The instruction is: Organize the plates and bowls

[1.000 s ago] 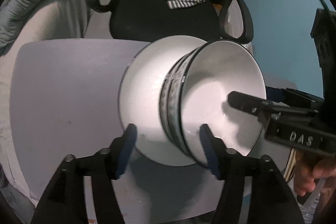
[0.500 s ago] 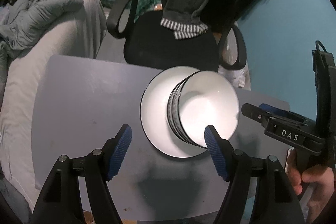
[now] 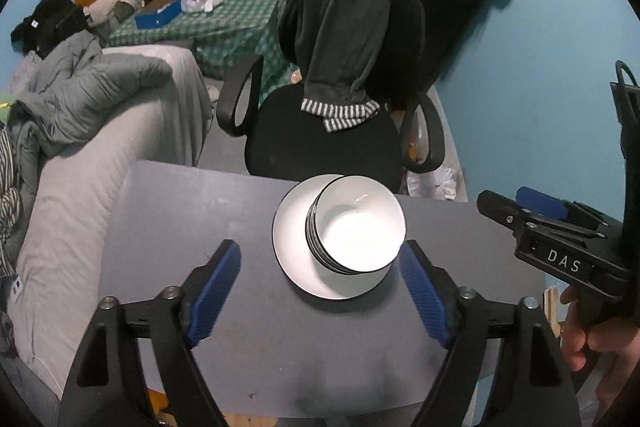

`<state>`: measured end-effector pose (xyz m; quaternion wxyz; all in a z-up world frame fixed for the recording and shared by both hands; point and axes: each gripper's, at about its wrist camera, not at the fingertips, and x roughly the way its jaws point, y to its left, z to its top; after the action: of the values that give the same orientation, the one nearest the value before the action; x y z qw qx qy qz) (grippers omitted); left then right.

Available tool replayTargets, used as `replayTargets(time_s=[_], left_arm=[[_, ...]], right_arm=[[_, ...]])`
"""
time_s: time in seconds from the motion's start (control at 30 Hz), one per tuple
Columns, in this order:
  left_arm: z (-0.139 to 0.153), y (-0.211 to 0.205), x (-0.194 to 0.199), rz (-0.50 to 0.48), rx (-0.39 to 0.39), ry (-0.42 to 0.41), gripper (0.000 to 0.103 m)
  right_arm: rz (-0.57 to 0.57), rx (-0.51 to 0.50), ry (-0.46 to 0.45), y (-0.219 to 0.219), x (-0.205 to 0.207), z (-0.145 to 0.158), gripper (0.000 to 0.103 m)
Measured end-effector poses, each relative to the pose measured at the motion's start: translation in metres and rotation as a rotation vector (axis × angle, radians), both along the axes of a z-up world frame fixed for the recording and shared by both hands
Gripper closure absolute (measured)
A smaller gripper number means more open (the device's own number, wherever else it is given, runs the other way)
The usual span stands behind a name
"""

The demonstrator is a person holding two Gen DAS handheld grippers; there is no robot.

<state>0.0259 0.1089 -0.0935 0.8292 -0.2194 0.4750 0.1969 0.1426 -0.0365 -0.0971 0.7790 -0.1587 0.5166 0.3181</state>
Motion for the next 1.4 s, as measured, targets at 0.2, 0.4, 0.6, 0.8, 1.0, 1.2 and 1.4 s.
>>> replayTargets(time_s=[0.2, 0.4, 0.6, 0.8, 1.0, 1.2, 1.4], left_arm=[[0.019, 0.002, -0.017, 0.005, 0.027, -0.02, 0.017], [0.041, 0.003, -0.035, 0.054, 0.0, -0.084, 0.017], [0.062, -0.001, -0.045, 0.077, 0.034, -0.13, 0.017], [0.086, -0.01, -0.052, 0.06, 0.138, -0.166, 0.017], [0.094, -0.011, -0.051, 0.037, 0.136, -0.163, 0.016], [0.093, -0.012, -0.049, 0.033, 0.103, -0.15, 0.017], [0.09, -0.011, -0.051, 0.038, 0.08, -0.142, 0.016]], right_arm=[[0.016, 0.005, -0.101, -0.008, -0.015, 0.028, 0.037], [0.01, 0.018, -0.18, -0.01, -0.026, 0.052, 0.037], [0.011, 0.029, -0.184, -0.011, -0.034, 0.066, 0.037], [-0.019, 0.055, -0.182, -0.014, -0.04, 0.08, 0.037], [-0.035, 0.058, -0.181, -0.014, -0.046, 0.086, 0.036], [-0.045, 0.076, -0.169, -0.016, -0.048, 0.088, 0.036], [-0.051, 0.083, -0.172, -0.02, -0.049, 0.09, 0.036]])
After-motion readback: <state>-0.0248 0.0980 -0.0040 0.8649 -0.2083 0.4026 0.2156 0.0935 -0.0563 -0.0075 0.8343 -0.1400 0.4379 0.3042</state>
